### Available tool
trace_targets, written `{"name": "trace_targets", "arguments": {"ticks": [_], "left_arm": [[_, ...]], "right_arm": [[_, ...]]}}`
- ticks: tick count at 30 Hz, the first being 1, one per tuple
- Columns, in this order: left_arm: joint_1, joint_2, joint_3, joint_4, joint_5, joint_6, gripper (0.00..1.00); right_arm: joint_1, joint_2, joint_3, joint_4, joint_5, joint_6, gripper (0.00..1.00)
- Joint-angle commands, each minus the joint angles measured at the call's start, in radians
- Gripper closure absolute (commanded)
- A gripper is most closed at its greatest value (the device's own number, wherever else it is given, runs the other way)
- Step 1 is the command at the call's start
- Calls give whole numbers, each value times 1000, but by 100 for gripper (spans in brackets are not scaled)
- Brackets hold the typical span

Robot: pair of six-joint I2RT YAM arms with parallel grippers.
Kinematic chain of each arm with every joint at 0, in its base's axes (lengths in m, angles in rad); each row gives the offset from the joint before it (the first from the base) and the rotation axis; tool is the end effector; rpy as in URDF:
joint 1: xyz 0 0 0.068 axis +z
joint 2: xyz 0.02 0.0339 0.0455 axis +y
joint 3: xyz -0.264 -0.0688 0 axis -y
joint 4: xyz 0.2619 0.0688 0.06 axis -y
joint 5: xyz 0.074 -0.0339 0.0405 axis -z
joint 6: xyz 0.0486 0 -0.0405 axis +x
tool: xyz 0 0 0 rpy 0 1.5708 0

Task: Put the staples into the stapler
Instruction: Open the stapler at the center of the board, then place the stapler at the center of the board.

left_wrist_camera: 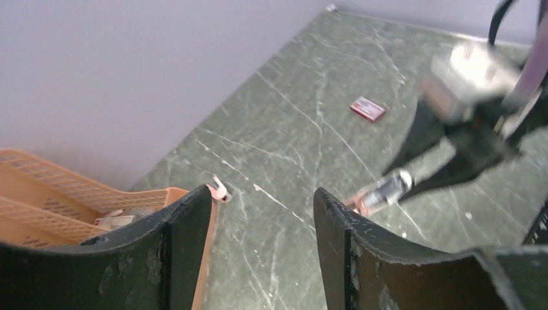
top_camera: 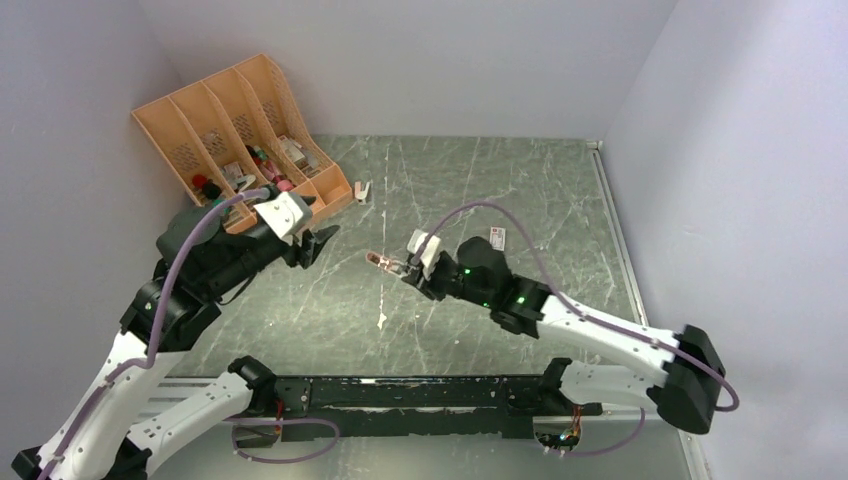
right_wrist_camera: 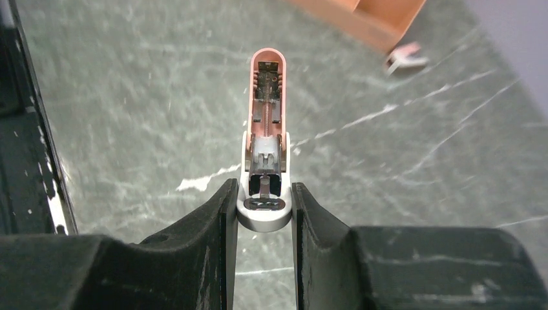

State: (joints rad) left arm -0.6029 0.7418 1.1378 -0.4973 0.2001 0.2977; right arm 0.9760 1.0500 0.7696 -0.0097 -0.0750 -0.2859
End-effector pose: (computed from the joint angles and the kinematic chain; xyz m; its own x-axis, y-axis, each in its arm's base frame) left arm 0.1303 -0.1014 0.4359 0.1311 0.2587 -0.9570 0.7114 0.6477 0.2726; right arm 0.1507 0.2292 0.2926 0.0905 -0.3681 -0.9254 -0.8762 0.4122 -0.2497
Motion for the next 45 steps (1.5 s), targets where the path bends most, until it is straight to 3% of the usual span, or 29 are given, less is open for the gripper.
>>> {"name": "trace_targets", "arguments": {"ticks": [1, 10, 19, 30, 45], "left_arm": [[6, 15, 17, 87, -146, -92, 37], [7, 31, -44, 122, -113, -129, 38], [7, 37, -52, 138, -107, -143, 36], [6, 36, -54, 155, -99, -141, 35], [6, 22, -70, 138, -97, -130, 33]], "right_arm": [[-3, 104, -93, 335, -43, 60, 100], [-118, 542, -56, 783, -353, 150, 100], [-103, 844, 60, 1004, -398, 178, 99], [-19, 1066, 213, 1007, -378, 154, 99], [33, 1197, 320, 951, -345, 98, 93]]}}
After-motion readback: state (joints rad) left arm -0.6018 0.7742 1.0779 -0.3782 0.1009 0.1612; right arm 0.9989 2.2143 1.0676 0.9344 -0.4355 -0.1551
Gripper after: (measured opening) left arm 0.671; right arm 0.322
